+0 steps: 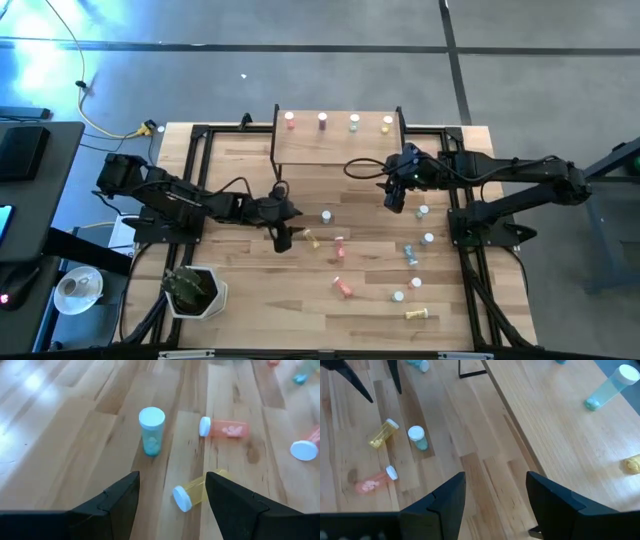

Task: Pick and place medicine bottles onto shelf by color
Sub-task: Put the green pill bottle on the shelf aligned with the other green pill bottle

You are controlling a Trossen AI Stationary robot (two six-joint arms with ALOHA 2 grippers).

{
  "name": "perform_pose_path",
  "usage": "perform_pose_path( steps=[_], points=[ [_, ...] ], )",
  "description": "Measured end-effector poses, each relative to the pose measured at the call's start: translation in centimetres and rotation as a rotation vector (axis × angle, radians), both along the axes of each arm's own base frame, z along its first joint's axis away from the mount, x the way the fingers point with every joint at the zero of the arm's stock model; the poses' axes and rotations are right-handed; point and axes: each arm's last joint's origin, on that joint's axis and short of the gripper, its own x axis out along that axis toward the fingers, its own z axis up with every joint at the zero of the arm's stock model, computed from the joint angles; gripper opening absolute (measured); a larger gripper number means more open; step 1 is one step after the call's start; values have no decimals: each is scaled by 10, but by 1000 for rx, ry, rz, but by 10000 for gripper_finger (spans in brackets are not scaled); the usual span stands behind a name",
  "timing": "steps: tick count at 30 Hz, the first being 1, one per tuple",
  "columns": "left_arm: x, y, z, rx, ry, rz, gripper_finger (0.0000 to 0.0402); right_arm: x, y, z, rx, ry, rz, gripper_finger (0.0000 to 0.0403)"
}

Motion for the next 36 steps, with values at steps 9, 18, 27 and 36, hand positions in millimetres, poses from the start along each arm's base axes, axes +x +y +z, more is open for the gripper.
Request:
perform_pose_path(
  steps=[9, 18, 27, 36],
  points=[
    [2, 12, -11, 22, -87, 17, 216, 2, 0, 2, -2, -30, 0, 200],
    [15, 22, -44, 13, -78, -7, 217, 2, 0, 2, 0, -31, -2, 200],
    [24, 39, -58, -25, -97, -53, 218, 2, 0, 2, 0, -31, -2, 200],
    [33, 52, -53, -45, -127, -151, 218, 2, 0, 2, 0, -32, -2, 200]
  ],
)
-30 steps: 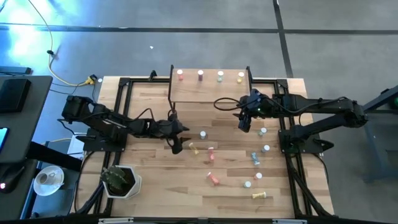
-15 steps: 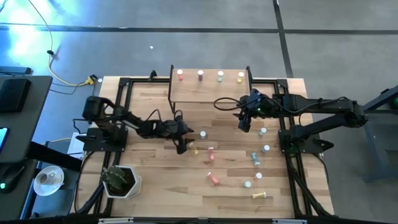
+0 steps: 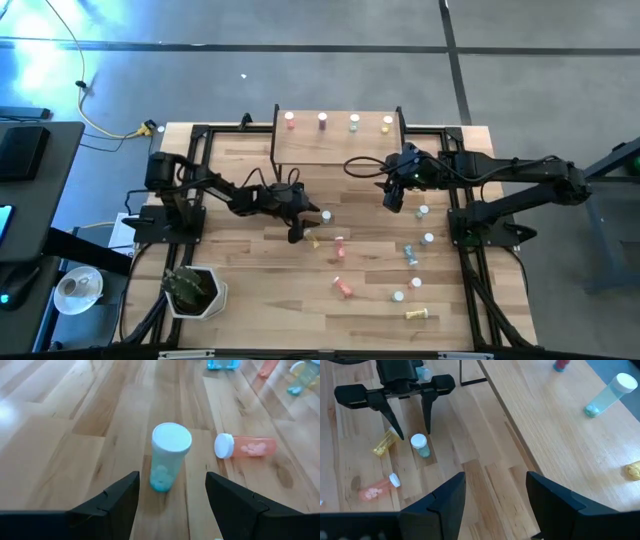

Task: Pick and place medicine bottles onto shelf by color
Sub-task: Put the green pill bottle on the shelf aligned with the other green pill bottle

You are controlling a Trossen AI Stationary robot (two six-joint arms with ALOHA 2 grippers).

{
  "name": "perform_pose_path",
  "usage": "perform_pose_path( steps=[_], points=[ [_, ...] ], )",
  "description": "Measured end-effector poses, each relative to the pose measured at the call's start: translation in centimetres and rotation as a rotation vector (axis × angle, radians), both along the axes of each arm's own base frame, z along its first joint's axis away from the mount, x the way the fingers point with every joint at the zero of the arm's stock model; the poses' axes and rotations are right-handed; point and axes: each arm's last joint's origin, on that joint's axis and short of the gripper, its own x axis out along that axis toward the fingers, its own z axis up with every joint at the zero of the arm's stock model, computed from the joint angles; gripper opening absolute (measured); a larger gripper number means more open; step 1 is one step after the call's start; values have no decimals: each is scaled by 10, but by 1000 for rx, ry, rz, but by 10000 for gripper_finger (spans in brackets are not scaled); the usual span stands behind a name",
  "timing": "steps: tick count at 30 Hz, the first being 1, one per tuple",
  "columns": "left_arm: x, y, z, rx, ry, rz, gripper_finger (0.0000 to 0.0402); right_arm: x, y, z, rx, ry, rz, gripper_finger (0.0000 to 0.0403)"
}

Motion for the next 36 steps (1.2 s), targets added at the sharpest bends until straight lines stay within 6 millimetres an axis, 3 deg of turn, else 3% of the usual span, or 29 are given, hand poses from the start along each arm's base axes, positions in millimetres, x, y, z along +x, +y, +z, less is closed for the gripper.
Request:
perform_pose_path(
  steps=[9, 18, 36],
  points=[
    [-2, 9, -2, -6, 9, -1, 218, 0, 0, 0, 0, 0, 0, 200],
    [17, 15, 4, -23, 53, -37, 218, 0, 0, 0, -2, 0, 1, 200],
    [29, 16, -15, -35, 97, -42, 218, 0, 0, 0, -3, -1, 2, 200]
  ],
)
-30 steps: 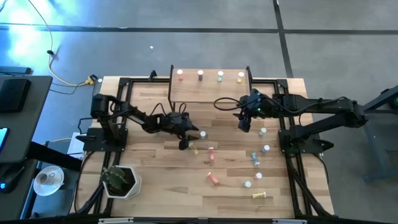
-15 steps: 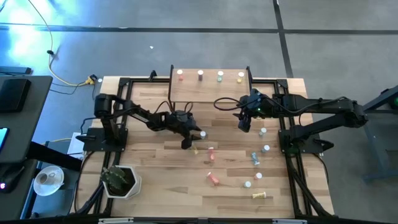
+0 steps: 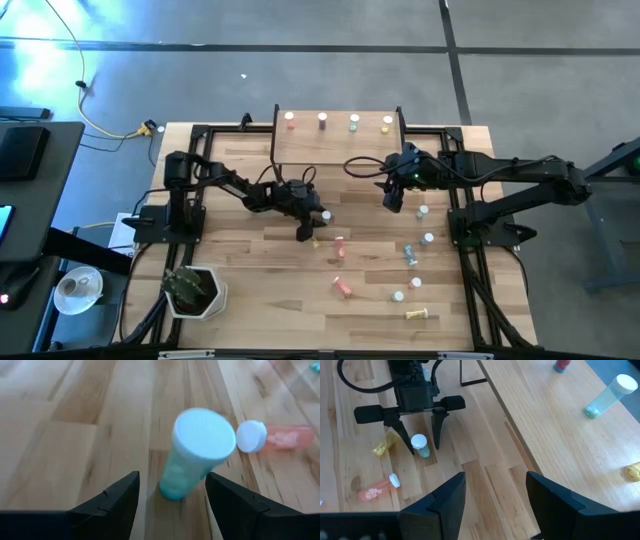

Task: Pick and place medicine bottles onto shelf by color
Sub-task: Put the green pill bottle on the shelf aligned with the other green pill bottle

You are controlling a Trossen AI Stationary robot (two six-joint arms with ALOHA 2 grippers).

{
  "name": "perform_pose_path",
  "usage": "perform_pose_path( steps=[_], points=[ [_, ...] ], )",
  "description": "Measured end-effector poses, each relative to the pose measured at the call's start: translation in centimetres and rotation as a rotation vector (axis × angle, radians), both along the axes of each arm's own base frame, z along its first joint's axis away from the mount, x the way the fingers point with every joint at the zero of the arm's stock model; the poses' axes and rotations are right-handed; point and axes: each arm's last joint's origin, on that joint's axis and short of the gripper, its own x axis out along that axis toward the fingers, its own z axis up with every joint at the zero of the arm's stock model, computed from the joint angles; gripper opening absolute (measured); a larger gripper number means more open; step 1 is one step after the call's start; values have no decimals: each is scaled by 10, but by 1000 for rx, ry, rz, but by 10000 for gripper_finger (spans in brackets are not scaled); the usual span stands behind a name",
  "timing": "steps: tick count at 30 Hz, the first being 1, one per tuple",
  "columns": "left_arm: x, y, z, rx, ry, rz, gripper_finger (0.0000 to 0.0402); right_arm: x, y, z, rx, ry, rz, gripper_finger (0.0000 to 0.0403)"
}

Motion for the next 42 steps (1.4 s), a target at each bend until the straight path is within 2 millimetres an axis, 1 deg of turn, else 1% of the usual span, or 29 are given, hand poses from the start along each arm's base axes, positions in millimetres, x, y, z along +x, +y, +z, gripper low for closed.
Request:
perform_pose_path(
  steps=[6, 18, 23, 34, 42],
  points=[
    [0, 0, 1, 2, -4, 1, 211, 0, 0, 0, 0, 0, 0, 200],
    [-1, 1, -1, 15, 14, 0, 147, 0, 0, 0, 0, -1, 0, 200],
    [0, 1, 0, 20, 0, 0, 126, 0, 0, 0, 0, -1, 0, 200],
    [1, 1, 2, 33, -13, -4, 94, 0, 0, 0, 0, -2, 0, 200],
    [1, 1, 2, 33, -14, -4, 91, 0, 0, 0, -6, -2, 6, 200]
  ],
)
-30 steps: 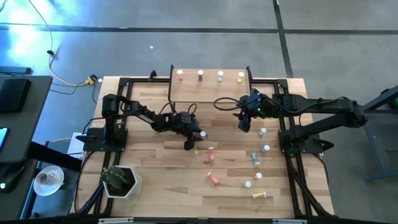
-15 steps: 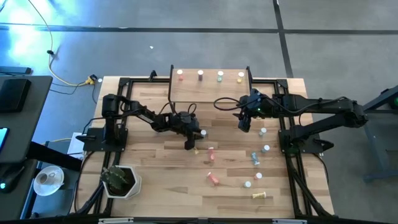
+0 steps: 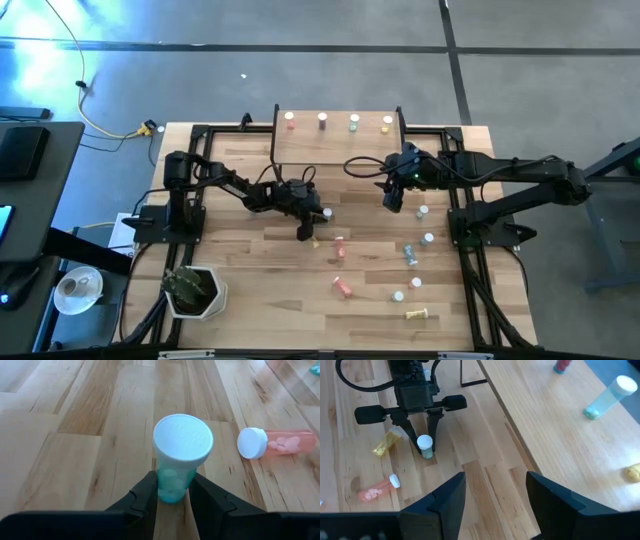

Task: Pick and place medicine bottles onto shelf by color
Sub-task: Put the green pill bottle on the shelf aligned with the other green pill bottle

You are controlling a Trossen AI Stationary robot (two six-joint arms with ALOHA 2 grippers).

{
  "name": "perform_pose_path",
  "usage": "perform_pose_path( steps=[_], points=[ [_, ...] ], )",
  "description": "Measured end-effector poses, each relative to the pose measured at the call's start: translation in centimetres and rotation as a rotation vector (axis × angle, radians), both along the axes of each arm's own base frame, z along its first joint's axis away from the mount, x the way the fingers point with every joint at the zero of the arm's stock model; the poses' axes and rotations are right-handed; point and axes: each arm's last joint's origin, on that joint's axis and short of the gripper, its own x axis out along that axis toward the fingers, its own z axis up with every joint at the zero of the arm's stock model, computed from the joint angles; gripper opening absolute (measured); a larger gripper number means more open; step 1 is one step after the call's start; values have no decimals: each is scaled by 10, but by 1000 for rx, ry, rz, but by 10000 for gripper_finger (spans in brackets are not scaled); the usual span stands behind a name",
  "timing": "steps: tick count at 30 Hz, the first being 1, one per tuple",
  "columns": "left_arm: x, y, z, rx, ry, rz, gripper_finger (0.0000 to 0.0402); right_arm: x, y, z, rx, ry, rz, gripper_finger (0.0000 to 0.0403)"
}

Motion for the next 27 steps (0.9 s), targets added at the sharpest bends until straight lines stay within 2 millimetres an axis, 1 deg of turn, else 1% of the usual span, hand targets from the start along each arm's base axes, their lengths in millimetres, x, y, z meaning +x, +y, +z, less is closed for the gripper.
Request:
perform_pose_path(
  steps=[5, 8, 10, 16, 20, 27],
  points=[
    [5, 1, 5, 4, -21, -3, 91, 3, -2, 2, -3, -24, 67, 200],
    [11, 5, 12, 4, -36, -2, 91, 5, -5, 5, 12, -60, 142, 200],
    [15, 9, 16, 8, -33, 3, 91, 7, -7, 7, -10, -77, 164, 200],
    [25, 21, 27, 51, -19, -3, 91, 9, -16, 12, -82, -122, 145, 200],
    [32, 28, 36, 86, -21, -14, 91, 10, -22, 15, -98, -154, 112, 201],
    [46, 43, 57, 159, 6, -52, 91, 9, -30, 16, -100, -167, 86, 232]
  ],
)
